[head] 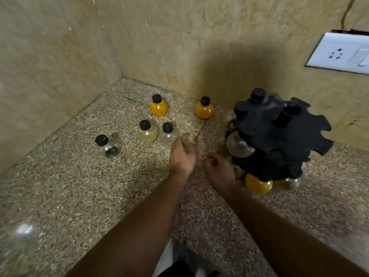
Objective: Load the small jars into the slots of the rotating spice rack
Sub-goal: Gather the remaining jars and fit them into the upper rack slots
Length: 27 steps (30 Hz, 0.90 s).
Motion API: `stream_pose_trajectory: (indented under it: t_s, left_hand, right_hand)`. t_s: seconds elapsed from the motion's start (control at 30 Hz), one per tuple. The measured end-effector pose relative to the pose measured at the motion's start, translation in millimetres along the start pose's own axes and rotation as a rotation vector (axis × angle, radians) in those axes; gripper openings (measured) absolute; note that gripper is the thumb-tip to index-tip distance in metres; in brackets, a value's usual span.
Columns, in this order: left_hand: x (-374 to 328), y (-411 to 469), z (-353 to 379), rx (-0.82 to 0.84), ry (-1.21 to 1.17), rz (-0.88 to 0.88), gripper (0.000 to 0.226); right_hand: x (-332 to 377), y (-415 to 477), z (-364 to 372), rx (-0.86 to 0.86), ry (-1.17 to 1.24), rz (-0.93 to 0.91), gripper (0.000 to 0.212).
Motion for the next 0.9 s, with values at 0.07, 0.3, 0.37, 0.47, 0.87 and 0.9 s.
stream_pose_trajectory:
  t_s: [0.07, 0.3, 0.37, 0.47, 0.87, 0.9]
  left_hand:
    - [9.7, 14.3, -17.5, -0.047, 0.023, -0.006, 0.047]
    - [22.2, 55.3, -57.9, -0.091, 0.110, 0.004, 0.057]
    - [28.5, 68.5, -62.2, -0.059, 0.126, 0.053, 0.056]
    - [38.2, 86.5, -65.2, -0.008, 0.172, 0.114, 0.057]
    - [47.1, 105.2, -75.1, 0.014, 0.176, 0.204, 0.057]
    - [46.7, 104.1, -75.7, 0.012, 0.181, 0.209, 0.057]
  right_hand:
    - [4.4, 17.6, 17.1, 0.063, -0.085, 0.017, 0.025]
    - [14.0, 71.9, 70.1, 0.224, -0.389, 0.092, 0.057]
    - [9.3, 81.9, 82.0, 0.301, -0.493, 0.140, 0.073]
    - [3.0, 95.1, 96.8, 0.440, -0.694, 0.241, 0.091]
    - [-3.0, 118.3, 115.1, 0.499, -0.750, 0.321, 0.119]
    - [-2.3, 118.2, 114.6, 0.495, -0.751, 0.315, 0.119]
Point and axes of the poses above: each hand's wrist, its own y-axis towards the middle knuckle, its own z-axis out of the palm, x = y × z, the point moved 3 cm from there along y, towards the middle knuckle, and after that the axes turned 13 degrees about x, right-handed, at the moved point
